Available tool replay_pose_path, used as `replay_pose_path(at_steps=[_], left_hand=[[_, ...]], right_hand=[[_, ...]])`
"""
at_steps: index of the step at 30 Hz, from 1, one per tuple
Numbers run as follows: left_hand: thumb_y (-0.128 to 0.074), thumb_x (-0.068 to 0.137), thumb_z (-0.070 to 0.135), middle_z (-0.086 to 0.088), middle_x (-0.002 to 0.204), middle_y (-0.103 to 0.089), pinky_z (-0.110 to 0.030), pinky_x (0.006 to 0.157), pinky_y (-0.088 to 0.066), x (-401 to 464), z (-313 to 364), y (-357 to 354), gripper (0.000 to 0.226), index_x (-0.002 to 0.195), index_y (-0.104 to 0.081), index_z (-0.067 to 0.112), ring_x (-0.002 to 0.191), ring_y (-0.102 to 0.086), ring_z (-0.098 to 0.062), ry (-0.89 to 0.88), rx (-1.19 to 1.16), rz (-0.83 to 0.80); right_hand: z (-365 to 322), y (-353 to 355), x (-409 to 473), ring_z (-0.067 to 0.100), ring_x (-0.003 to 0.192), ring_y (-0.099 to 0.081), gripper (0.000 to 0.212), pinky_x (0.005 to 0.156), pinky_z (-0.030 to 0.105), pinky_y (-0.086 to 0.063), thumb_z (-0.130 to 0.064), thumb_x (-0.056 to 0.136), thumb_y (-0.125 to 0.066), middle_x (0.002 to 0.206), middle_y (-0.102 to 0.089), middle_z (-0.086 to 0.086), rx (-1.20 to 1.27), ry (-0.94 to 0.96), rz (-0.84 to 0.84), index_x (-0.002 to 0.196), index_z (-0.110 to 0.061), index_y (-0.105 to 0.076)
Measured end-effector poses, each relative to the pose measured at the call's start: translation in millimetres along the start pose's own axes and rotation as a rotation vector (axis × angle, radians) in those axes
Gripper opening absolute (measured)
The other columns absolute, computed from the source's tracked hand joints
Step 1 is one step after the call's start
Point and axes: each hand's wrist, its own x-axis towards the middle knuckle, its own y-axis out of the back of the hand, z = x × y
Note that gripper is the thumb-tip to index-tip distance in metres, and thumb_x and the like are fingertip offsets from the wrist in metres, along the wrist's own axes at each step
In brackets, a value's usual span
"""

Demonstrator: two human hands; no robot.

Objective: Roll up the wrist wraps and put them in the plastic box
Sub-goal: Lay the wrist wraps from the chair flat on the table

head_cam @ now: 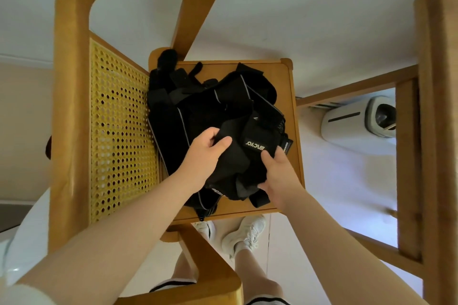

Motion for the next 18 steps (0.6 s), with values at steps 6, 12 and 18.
replay_pose_path(at_steps=[6, 12, 18], left_hand=[[-0.053, 0.096, 0.023, -0.001, 0.123, -0.059, -0.028, 0.092, -0.045, 3.0, -1.7, 9.8, 0.035, 0.131, -0.048, 0.023, 0.109, -0.056, -0.014, 0.116, 0.05, 0.15], [-0.056, 0.092, 0.013, -0.012, 0.125, -0.054, -0.039, 0.096, -0.044, -0.7, -19.0, 20.8, 0.039, 0.13, -0.046, 0.015, 0.114, -0.053, -0.026, -0.038, 0.616, 0.518], [-0.05, 0.096, 0.022, -0.002, 0.117, -0.056, -0.011, 0.083, -0.037, -14.0, -20.0, -3.8, 0.026, 0.121, -0.058, 0.016, 0.107, -0.054, -0.013, -0.367, 0.697, -0.027]], right_hand=[[-15.4, 10.4, -9.2, 0.031, 0.119, -0.052, 0.032, 0.098, 0.06, -0.043, -0.016, 0.101, -0.042, 0.126, -0.056, 0.004, 0.493, -0.098, 0.018, 0.13, -0.026, -0.048], [-21.2, 27.5, -17.9, 0.03, 0.108, -0.061, 0.034, 0.077, 0.041, -0.054, -0.009, 0.099, -0.044, 0.121, -0.062, 0.015, 0.599, -0.195, -0.027, 0.133, -0.008, -0.047], [-24.3, 22.8, -24.2, 0.027, 0.1, -0.066, 0.027, 0.061, 0.033, -0.06, -0.009, 0.1, -0.041, 0.111, -0.068, 0.013, 0.594, -0.222, -0.076, 0.125, -0.009, -0.051]])
